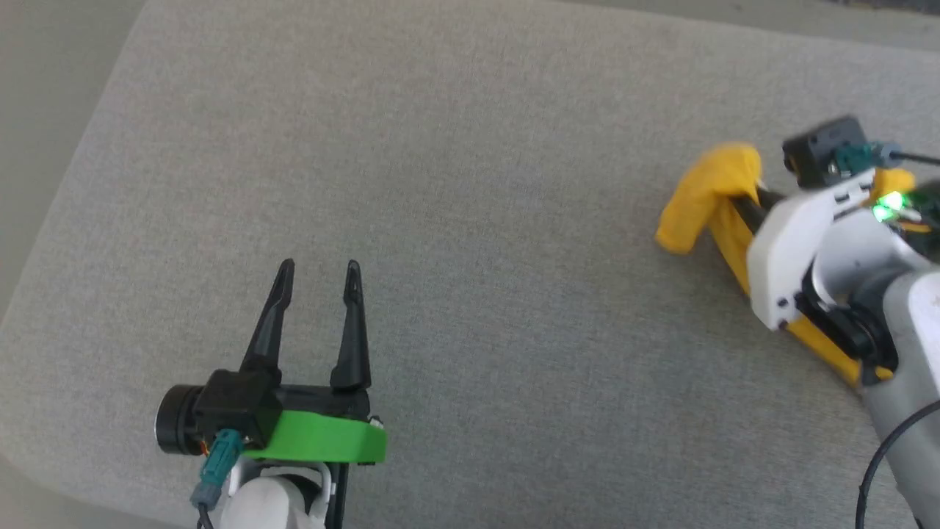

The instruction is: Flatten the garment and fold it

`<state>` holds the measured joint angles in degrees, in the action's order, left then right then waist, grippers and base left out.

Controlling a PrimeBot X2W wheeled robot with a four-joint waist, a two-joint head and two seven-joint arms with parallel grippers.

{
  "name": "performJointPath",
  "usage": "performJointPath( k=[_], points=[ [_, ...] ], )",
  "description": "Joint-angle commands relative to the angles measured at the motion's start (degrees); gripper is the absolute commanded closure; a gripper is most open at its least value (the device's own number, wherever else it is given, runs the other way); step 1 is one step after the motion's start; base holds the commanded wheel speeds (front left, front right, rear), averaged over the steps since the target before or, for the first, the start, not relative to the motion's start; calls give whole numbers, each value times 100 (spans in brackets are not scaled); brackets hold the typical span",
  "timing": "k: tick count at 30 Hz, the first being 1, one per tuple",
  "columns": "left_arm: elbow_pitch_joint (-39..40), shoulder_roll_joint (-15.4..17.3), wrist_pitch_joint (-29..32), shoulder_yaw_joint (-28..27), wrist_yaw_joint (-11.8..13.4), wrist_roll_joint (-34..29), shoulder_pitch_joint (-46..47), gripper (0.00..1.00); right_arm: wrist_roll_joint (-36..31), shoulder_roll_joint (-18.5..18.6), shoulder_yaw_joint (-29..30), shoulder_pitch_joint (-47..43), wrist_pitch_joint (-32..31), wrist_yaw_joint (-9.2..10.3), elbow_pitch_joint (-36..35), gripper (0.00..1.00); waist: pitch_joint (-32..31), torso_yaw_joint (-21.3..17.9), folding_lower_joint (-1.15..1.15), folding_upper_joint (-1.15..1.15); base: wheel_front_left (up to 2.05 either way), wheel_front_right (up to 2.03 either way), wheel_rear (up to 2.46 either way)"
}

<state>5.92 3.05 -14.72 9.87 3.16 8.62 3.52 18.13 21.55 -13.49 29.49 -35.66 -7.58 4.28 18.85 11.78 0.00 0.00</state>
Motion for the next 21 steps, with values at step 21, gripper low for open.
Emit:
performJointPath(
  k=[21],
  points=[
    [54,-17,-28,-238,-9,21,-310,0,1400,-336,-3425,-961,-154,9,-819,62,-571,90,0,0,0,0,0]
  ],
)
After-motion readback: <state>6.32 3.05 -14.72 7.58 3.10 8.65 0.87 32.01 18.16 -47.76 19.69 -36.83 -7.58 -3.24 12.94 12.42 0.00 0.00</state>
